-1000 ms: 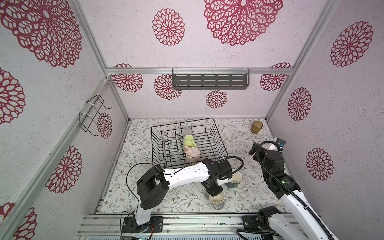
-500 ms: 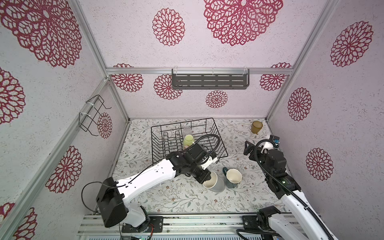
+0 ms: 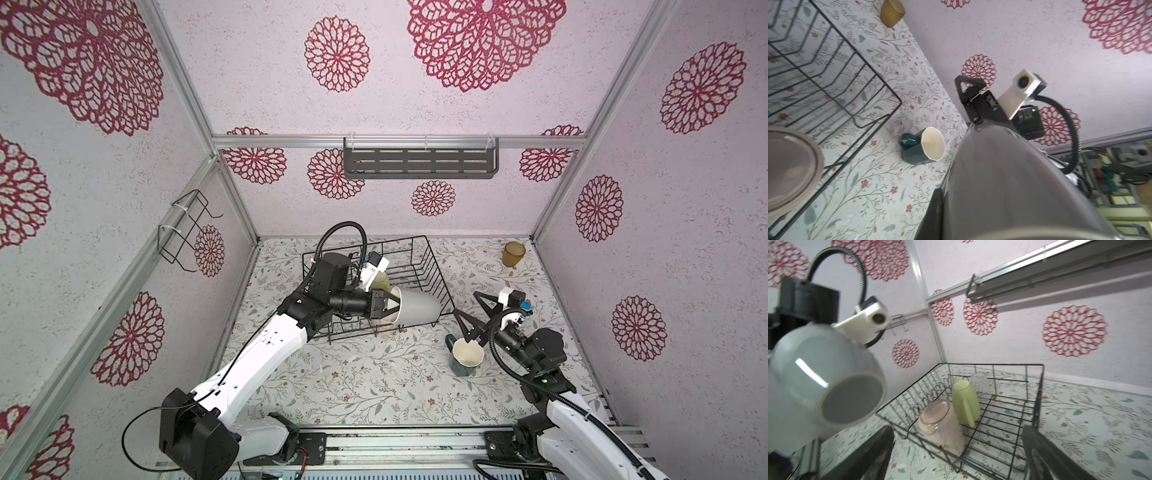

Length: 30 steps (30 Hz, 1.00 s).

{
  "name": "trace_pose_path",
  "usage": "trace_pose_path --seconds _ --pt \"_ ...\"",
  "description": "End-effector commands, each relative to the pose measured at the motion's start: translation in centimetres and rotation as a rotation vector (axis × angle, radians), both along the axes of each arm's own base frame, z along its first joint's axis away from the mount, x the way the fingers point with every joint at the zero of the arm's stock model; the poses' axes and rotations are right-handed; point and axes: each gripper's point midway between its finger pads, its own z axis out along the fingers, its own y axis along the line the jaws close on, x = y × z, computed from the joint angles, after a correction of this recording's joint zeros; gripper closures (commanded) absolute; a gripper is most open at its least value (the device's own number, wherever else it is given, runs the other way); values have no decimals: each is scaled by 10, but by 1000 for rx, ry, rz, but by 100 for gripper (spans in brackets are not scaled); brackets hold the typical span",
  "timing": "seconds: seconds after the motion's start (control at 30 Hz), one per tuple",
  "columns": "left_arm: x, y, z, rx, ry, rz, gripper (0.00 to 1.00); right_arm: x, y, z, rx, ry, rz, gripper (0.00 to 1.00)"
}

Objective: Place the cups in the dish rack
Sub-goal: 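Lift the cream mug over the rack while the right gripper approaches it, then grasp the cream mug with the right gripper beside the left gripper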

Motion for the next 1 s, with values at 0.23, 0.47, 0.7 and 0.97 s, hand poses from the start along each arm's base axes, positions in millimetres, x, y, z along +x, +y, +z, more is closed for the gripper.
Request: trace_pose_path --seconds 0.23,0.47,0.7,0.97 --pt "-14 -16 12 -123 77 -196 98 -76 70 32 -130 -331 444 1" --pt "-35 -30 13 -131 61 -295 96 -73 87 39 -102 -316 488 1" --pt "-39 -35 11 -122 59 -303 95 -75 94 52 -74 -326 505 2" --pt "-35 -40 12 -134 54 -308 95 -73 100 62 -1 -297 537 8"
